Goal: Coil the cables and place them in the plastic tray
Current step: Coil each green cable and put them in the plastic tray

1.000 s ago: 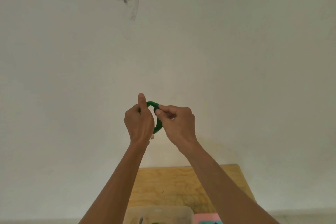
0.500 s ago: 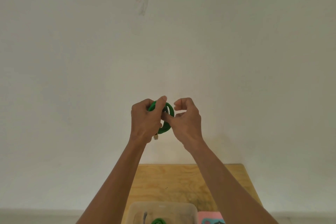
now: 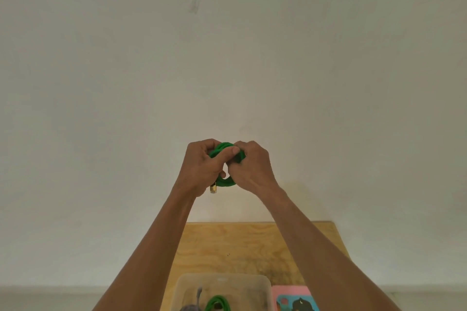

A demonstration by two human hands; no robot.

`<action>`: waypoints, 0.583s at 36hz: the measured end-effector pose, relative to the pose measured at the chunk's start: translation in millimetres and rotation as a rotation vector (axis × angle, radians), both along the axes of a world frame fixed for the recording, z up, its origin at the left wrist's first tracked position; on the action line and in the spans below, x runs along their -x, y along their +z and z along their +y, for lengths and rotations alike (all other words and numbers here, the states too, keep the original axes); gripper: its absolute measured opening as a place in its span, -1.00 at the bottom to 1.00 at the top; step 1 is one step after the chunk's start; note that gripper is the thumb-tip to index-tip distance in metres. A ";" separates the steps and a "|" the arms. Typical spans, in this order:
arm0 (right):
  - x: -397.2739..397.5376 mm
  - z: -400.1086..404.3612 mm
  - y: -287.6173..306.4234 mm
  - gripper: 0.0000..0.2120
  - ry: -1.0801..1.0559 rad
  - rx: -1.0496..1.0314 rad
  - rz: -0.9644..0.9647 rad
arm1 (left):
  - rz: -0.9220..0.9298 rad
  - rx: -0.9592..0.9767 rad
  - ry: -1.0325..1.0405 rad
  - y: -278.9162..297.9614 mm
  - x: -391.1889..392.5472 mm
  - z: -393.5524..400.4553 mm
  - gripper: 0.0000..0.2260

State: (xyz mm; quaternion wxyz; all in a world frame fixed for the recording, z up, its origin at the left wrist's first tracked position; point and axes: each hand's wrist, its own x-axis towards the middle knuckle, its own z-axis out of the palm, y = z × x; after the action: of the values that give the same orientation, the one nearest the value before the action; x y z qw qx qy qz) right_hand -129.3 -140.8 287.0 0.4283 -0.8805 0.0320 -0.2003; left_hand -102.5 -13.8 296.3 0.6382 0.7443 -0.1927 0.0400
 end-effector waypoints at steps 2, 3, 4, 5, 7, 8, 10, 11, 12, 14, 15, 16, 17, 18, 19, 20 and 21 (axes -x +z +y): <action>-0.4 -8.3 3.9 -0.96 0.128 -0.055 0.113 | 0.003 -0.017 -0.020 -3.0 -0.4 4.8 -0.78; -0.8 -15.1 4.7 -0.96 0.217 -0.114 0.172 | 0.009 -0.026 -0.032 -4.4 -0.6 6.9 -0.76; -1.2 -22.6 5.1 -0.98 0.324 -0.191 0.237 | 0.020 -0.027 -0.042 -6.0 -1.2 9.4 -0.76; -1.2 -30.4 5.5 -0.91 0.434 -0.280 0.311 | 0.034 -0.021 -0.052 -6.9 -1.8 12.2 -0.75; -3.1 -45.8 3.6 -0.73 0.616 -0.481 0.446 | 0.061 0.006 -0.068 -8.7 -4.1 18.6 -0.71; -3.7 -51.3 2.1 -0.68 0.667 -0.563 0.483 | 0.077 0.020 -0.079 -10.2 -5.7 21.8 -0.69; -5.4 -57.0 -3.4 -0.67 0.710 -0.637 0.492 | 0.109 0.039 -0.116 -12.8 -8.2 26.4 -0.67; -6.4 -57.2 -7.2 -0.67 0.712 -0.647 0.473 | 0.124 0.042 -0.139 -13.3 -8.7 27.1 -0.67; -6.8 -56.0 -11.0 -0.64 0.711 -0.658 0.444 | 0.139 0.045 -0.159 -13.2 -9.0 27.0 -0.67; -6.9 -53.2 -17.5 -0.56 0.688 -0.687 0.372 | 0.160 0.050 -0.186 -11.8 -8.6 26.3 -0.66; -6.8 -52.6 -18.9 -0.53 0.662 -0.678 0.331 | 0.169 0.046 -0.193 -11.3 -8.4 26.5 -0.65; -6.8 -52.2 -18.3 -0.52 0.635 -0.646 0.293 | 0.178 0.034 -0.196 -11.7 -8.4 27.4 -0.63; -7.0 -52.0 -16.3 -0.55 0.612 -0.595 0.259 | 0.186 0.017 -0.197 -13.4 -8.0 28.6 -0.61; -7.2 -52.6 -13.5 -0.60 0.593 -0.527 0.230 | 0.192 -0.001 -0.194 -16.1 -7.3 30.1 -0.59; -7.9 -53.7 -11.0 -0.67 0.577 -0.457 0.202 | 0.193 -0.016 -0.189 -18.7 -6.3 31.2 -0.58; -8.4 -54.9 -8.3 -0.71 0.559 -0.392 0.174 | 0.191 -0.026 -0.184 -20.8 -5.6 31.9 -0.58; -8.7 -56.0 -6.6 -0.73 0.541 -0.348 0.149 | 0.187 -0.034 -0.179 -22.2 -4.9 31.8 -0.56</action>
State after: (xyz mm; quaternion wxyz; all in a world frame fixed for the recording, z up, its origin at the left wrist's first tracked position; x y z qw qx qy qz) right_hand -120.6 -196.8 280.4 0.6066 -0.7829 -0.1380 -0.0059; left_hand -97.6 17.9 274.0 0.6418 0.7352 -0.1986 -0.0900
